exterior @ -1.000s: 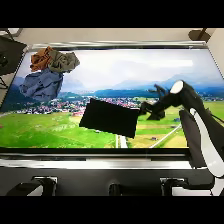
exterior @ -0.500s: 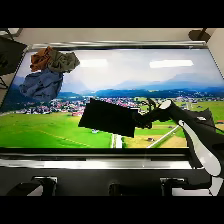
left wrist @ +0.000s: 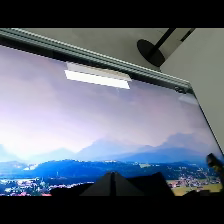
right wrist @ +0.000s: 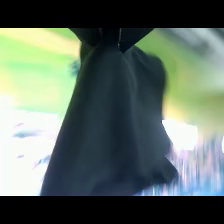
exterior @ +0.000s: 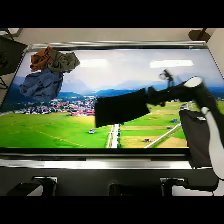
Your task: Fold the shirts.
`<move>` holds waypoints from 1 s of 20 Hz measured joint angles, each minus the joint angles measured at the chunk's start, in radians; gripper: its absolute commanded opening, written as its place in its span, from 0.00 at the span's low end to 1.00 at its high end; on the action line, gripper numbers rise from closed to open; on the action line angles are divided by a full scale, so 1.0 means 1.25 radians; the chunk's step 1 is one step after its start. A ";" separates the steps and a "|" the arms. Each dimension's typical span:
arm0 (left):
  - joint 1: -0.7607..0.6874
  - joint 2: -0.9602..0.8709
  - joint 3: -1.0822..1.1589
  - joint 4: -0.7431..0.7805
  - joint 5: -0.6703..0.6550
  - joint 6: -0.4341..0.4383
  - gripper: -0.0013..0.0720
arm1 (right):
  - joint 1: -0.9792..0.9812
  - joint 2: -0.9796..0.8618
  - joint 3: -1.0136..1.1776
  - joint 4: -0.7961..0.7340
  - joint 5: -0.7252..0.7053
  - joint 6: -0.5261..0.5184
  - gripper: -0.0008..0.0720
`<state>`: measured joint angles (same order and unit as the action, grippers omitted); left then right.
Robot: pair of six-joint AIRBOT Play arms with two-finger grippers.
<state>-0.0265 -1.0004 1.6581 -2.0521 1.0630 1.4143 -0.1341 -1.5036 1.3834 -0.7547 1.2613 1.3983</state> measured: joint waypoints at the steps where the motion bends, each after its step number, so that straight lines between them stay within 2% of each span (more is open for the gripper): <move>1: 0.000 0.000 0.000 0.000 0.000 0.000 0.06 | -0.045 0.014 0.034 -0.027 0.019 0.018 0.08; 5: 0.000 0.000 0.000 0.000 0.001 0.013 0.06 | -0.251 0.064 0.146 -0.114 0.092 0.096 0.08; 10: 0.000 0.000 0.000 0.000 0.001 0.021 0.06 | -0.467 0.102 0.205 -0.149 0.162 0.173 0.08; 15: 0.000 0.000 0.000 0.000 0.001 0.036 0.06 | -0.603 0.137 0.221 -0.157 0.214 0.231 0.08; 20: 0.000 0.000 0.000 0.000 0.001 0.043 0.06 | -0.676 0.181 0.225 -0.177 0.265 0.280 0.08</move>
<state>-0.0265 -1.0004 1.6581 -2.0525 1.0637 1.4677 -0.9794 -1.2774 1.6646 -0.9764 1.5929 1.7489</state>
